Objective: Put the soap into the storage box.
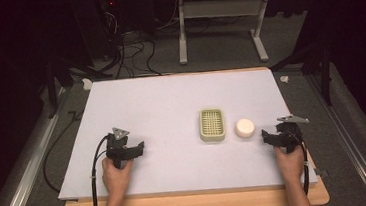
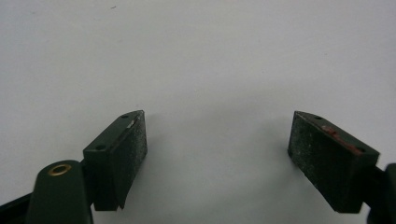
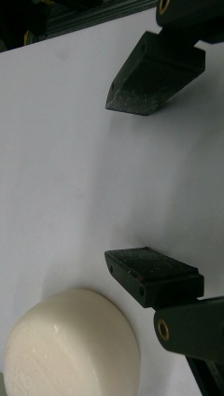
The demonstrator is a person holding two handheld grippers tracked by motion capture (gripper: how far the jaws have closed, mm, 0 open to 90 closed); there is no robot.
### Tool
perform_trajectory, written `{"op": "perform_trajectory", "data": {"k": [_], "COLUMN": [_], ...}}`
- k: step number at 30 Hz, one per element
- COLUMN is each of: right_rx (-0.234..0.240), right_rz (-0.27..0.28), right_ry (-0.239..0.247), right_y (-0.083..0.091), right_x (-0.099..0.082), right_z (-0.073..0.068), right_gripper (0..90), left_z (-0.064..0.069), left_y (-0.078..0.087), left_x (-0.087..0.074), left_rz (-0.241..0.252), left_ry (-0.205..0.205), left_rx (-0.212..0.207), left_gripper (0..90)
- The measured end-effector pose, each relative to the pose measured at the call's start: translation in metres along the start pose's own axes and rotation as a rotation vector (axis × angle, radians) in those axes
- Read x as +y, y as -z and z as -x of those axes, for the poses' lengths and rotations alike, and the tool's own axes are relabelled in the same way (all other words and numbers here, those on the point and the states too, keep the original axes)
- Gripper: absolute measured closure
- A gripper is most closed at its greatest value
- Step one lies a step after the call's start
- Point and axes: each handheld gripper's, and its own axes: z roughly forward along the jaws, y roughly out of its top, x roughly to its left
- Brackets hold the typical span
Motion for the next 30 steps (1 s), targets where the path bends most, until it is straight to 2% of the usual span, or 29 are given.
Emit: {"op": "perform_trajectory", "data": {"k": [24,30], "right_rx": [0.006,0.021], "right_rz": [-0.010,-0.017], "right_ry": [-0.005,0.009], "right_y": [-0.0004,-0.0007], "right_x": [0.0013,0.0017], "right_z": [0.0011,0.0002], "right_gripper": [24.0,18.3], "left_z": [-0.0008,-0.0009], "left_y": [-0.0003,-0.0001], "left_x": [0.0002,0.0003], "left_rz": [-0.001,-0.002], "left_ry": [0.005,0.004], "left_rx": [-0.005,-0.006], "left_gripper": [20.1,20.1]}}
